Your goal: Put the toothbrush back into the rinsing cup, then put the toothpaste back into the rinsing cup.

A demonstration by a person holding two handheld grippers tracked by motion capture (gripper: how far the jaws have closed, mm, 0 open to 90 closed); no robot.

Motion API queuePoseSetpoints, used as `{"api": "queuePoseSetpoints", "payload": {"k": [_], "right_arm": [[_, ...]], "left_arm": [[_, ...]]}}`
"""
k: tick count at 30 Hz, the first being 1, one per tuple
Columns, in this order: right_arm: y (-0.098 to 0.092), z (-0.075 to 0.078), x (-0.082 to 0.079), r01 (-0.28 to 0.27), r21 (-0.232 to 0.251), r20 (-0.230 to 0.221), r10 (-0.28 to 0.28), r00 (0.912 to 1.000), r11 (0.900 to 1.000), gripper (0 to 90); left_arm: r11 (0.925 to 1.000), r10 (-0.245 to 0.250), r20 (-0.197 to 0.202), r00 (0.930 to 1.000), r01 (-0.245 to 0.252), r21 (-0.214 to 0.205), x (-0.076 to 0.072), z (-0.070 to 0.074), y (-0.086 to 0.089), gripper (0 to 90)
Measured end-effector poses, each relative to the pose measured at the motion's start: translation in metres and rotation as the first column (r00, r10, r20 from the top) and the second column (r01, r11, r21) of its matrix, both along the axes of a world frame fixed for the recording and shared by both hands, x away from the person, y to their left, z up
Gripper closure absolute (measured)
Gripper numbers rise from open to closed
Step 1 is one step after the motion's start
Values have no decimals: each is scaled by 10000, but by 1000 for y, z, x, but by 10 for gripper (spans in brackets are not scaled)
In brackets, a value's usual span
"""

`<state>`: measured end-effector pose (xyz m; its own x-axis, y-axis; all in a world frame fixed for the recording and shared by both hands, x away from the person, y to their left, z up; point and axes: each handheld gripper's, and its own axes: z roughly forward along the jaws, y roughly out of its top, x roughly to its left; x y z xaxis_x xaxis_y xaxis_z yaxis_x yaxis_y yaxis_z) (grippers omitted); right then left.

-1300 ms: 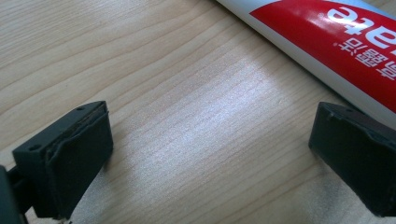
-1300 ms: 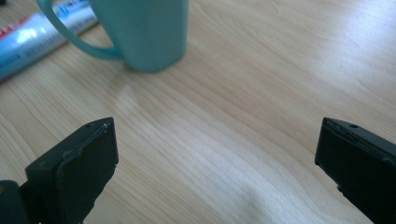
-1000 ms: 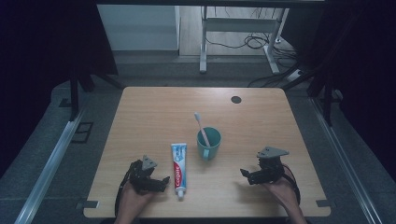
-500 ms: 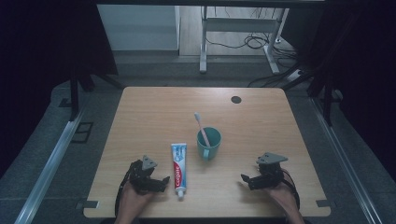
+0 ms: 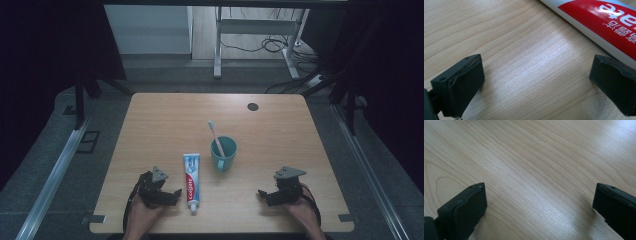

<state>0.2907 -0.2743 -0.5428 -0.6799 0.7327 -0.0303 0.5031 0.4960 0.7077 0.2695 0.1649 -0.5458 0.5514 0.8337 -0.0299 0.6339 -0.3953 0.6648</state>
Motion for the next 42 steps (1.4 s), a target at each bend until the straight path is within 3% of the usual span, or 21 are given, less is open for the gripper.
{"api": "queuePoseSetpoints", "payload": {"k": [7, 10, 19, 29, 30, 38, 41, 42], "right_arm": [[-2, -1, 3, 31, 136, -309, -27, 9995, 9999, 0], [-2, -1, 2, 47, 132, -308, -43, 9995, 9999, 0], [-2, -1, 2, 51, 137, -319, -46, 9995, 9999, 0], [-2, -1, 2, 52, 136, -318, -48, 9995, 9999, 0], [-2, -1, 2, 52, 138, -318, -48, 9995, 9999, 0], [-2, -1, 2, 60, 139, -317, -55, 9995, 9999, 0], [-2, -1, 2, 65, 139, -315, -60, 9995, 9999, 0], [-2, -1, 2, 65, 139, -315, -60, 9995, 9999, 0]], "left_arm": [[10000, 41, 65, 10000, -40, -41, -1, 1, 2, 19], [10000, 87, 86, 9999, -87, -49, -1, 2, 3, 96], [9999, -22, 127, 9999, 24, -125, -2, 7, 2, 213], [9960, -326, 307, 9990, 350, -823, -3, 17, 4, 479], [9947, -324, 268, 9991, 349, -962, -3, 19, 4, 545], [9917, -557, 212, 9982, 578, -1149, -3, 26, 1, 761], [9950, -168, 64, 9998, 174, -986, -1, 29, -4, 869], [9946, -211, 76, 9997, 218, -1013, 0, 30, -5, 869]]}}
